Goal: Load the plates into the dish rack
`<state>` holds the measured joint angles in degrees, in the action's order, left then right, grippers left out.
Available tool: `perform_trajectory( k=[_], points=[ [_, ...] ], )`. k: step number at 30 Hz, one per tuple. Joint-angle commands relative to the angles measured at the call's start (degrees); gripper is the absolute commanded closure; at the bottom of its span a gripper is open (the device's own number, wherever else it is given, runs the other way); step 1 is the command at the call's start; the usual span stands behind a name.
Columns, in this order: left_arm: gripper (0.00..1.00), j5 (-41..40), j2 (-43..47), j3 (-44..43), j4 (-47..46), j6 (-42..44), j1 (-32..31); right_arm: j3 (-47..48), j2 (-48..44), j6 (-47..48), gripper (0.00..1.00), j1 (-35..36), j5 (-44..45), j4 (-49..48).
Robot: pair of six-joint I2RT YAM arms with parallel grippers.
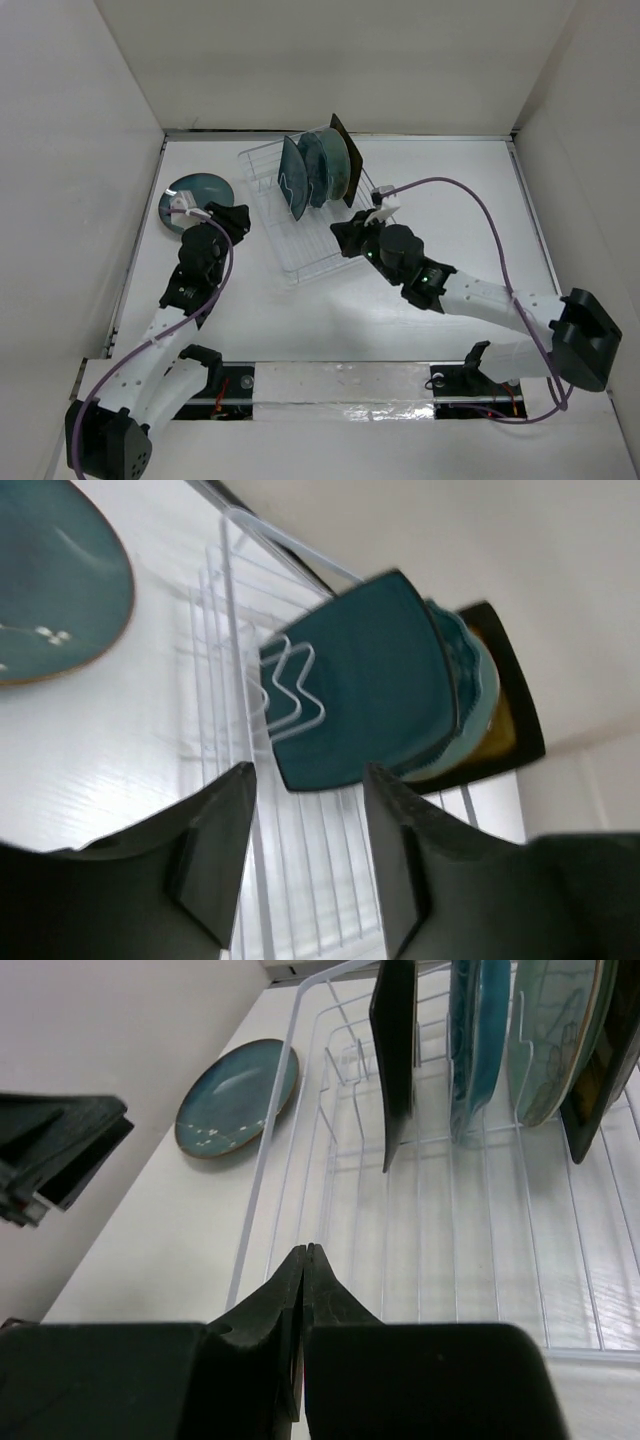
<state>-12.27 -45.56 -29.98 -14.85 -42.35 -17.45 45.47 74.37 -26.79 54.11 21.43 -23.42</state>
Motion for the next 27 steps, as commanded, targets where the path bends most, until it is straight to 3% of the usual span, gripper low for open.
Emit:
perform_trajectory(
  k=[1,3,4,5,7,10,14,17,27],
  points=[
    [0.53,-12.13,1.70,-0.08,-3.88,-2.47,0.75,-0.21,-6.67,1.73,0.97,0.56,-3.76,3.45],
    [0.45,-11.64,1.01,0.18,-3.00,-2.65,5.11,-0.56,-12.19,3.48,0.90,1.26,-5.08,7.75],
    [0.40,-7.20,-0.83,0.27,-2.73,-3.44,7.67,-0.74,-13.88,4.36,0.86,1.26,-6.13,8.91],
    [0.40,-3.85,-2.15,0.79,-2.81,-4.05,10.48,-0.91,-15.38,5.50,0.77,1.26,-7.53,10.66],
    [0.40,4.60,-6.11,3.41,-5.08,-6.51,18.63,-0.48,-18.20,8.93,0.70,1.26,-7.11,12.69],
    [0.41,11.12,-8.58,7.55,-10.79,-11.43,27.00,-2.49,-20.57,10.00,0.70,-0.49,-5.52,12.17],
    [0.39,11.39,-14.89,4.67,-8.71,-8.29,32.90,-8.64,-24.00,7.01,0.71,-3.91,-14.28,6.38],
    [0.39,16.22,-21.92,4.22,-11.33,-9.68,35.81,-8.65,-24.01,5.87,0.71,-6.99,-16.85,7.68],
    [0.44,19.21,-40.21,-1.92,-18.01,-13.02,37.49,-10.49,-27.44,4.28,0.71,-11.39,-19.59,7.86]
  ],
)
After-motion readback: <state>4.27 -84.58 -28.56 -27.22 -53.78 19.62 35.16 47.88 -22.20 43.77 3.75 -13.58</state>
